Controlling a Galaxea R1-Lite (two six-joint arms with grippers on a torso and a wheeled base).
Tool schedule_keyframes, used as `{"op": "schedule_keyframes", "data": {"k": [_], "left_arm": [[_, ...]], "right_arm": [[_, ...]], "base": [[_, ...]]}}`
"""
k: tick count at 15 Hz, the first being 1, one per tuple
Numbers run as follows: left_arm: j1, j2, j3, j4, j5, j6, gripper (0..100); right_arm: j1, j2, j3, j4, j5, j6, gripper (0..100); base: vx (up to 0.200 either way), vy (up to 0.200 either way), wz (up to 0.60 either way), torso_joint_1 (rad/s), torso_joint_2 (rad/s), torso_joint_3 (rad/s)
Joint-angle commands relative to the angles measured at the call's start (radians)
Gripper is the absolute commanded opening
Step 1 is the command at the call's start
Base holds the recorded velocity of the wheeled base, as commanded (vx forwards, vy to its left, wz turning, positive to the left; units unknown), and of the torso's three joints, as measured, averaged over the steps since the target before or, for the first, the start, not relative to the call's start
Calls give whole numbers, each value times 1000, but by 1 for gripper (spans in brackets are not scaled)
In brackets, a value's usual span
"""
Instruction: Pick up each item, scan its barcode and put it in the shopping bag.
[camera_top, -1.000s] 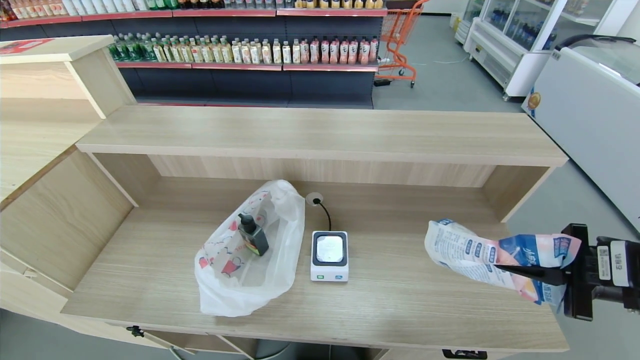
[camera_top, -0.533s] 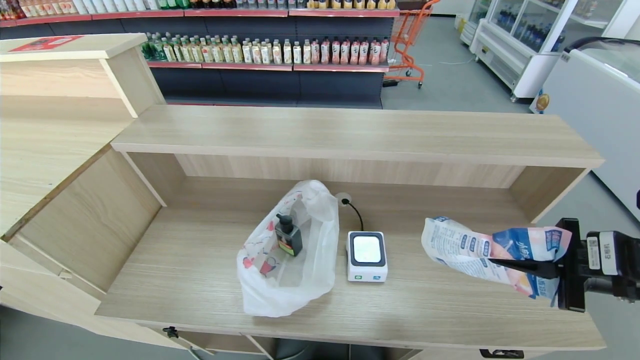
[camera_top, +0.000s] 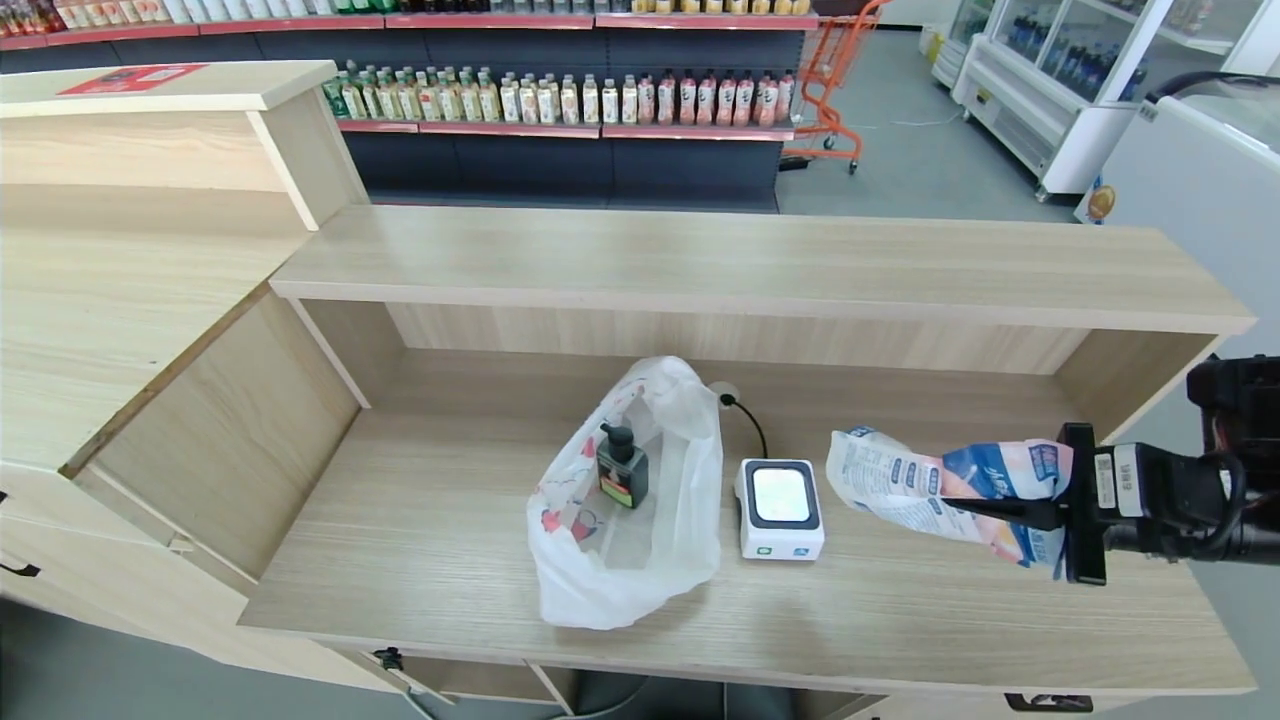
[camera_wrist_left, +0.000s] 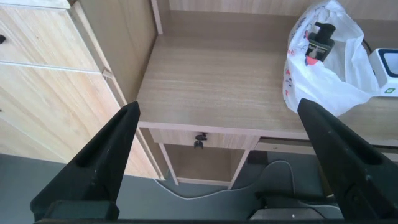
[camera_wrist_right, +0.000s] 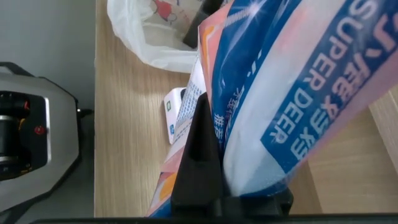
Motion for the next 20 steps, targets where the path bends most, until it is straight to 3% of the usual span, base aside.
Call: {"op": "schedule_keyframes", "data": {"k": [1, 7, 10, 14, 20], "left_arm": [[-1, 0, 0, 0, 0, 0, 100], [-1, 0, 0, 0, 0, 0, 100], [-1, 0, 0, 0, 0, 0, 100], [-1, 0, 0, 0, 0, 0, 100], [-1, 0, 0, 0, 0, 0, 100]], "right_arm": [[5, 68, -14, 0, 1, -23, 0], [32, 281, -163, 6, 1, -235, 0], [84, 361, -241, 8, -5, -258, 0], [147, 456, -304, 8, -86, -305, 0], [188, 543, -416, 6, -160, -325, 0]], "base": [[0, 0, 0, 0, 0, 0], [0, 0, 0, 0, 0, 0], [0, 0, 0, 0, 0, 0], [0, 0, 0, 0, 0, 0], [0, 0, 0, 0, 0, 0]]}}
